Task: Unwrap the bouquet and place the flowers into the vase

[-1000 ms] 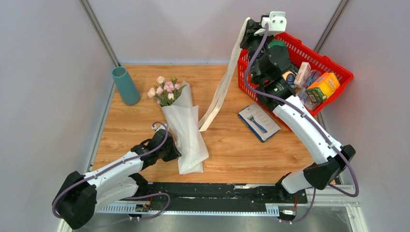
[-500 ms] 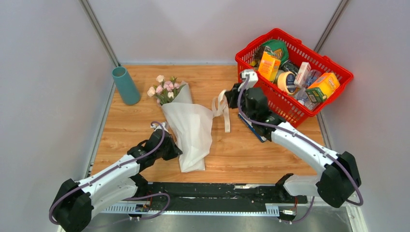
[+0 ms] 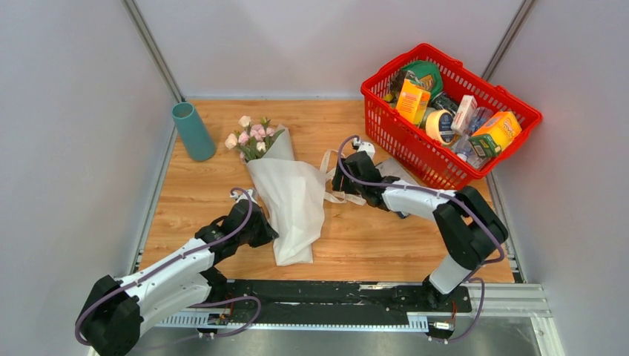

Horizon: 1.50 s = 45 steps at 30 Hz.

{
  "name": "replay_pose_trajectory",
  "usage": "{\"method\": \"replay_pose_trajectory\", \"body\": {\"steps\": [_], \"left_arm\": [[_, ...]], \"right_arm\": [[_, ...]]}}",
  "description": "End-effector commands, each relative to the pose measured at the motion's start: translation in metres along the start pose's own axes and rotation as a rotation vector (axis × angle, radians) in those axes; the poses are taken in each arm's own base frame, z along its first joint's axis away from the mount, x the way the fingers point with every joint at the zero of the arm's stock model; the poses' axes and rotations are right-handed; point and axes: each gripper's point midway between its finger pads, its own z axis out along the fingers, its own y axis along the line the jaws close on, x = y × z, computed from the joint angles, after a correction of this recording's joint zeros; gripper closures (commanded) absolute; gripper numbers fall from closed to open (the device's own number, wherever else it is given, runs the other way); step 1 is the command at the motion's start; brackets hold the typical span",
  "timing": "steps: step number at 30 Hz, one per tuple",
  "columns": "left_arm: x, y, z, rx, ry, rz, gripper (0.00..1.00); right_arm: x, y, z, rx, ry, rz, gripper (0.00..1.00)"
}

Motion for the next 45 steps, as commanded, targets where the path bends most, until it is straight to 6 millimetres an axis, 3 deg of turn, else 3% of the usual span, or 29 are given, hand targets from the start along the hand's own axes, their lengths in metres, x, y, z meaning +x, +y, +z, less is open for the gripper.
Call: {"method": "replay_pose_trajectory", "body": {"steps": [1, 4, 15, 28, 31, 39, 42, 45], "left_arm": [[-0.004, 0.002, -0.002, -0.008, -0.023, 0.012, 1.00], [-0.004, 0.004, -0.002, -0.016, -0.027, 0.014, 1.00], [-0.002, 0.006, -0.001, -0.013, -0.029, 0.012, 1.00], [0.000, 0.007, 0.000, -0.007, -0.030, 0.011, 1.00], [0.001, 0.009, -0.001, -0.008, -0.029, 0.009, 1.00], [0.001, 0.009, -0.003, 0.000, -0.036, 0.004, 1.00], [0.002, 0.009, -0.003, 0.002, -0.035, 0.004, 1.00], [0.001, 0.010, -0.004, 0.002, -0.041, 0.004, 1.00]], "right_arm": [[-0.016, 0.011, 0.018, 0.022, -0.043, 0.116, 0.31], [-0.014, 0.007, 0.026, 0.059, -0.043, 0.149, 0.27], [0.000, -0.008, 0.048, 0.238, -0.022, 0.343, 0.26], [-0.013, -0.006, 0.090, 0.322, -0.048, 0.455, 0.35], [-0.015, -0.009, 0.100, 0.339, -0.057, 0.476, 0.42], [-0.043, -0.011, 0.130, 0.340, -0.101, 0.457, 0.83], [-0.065, -0.006, 0.138, 0.295, -0.128, 0.442, 1.00], [-0.113, 0.020, 0.140, 0.106, -0.218, 0.405, 1.00]]}}
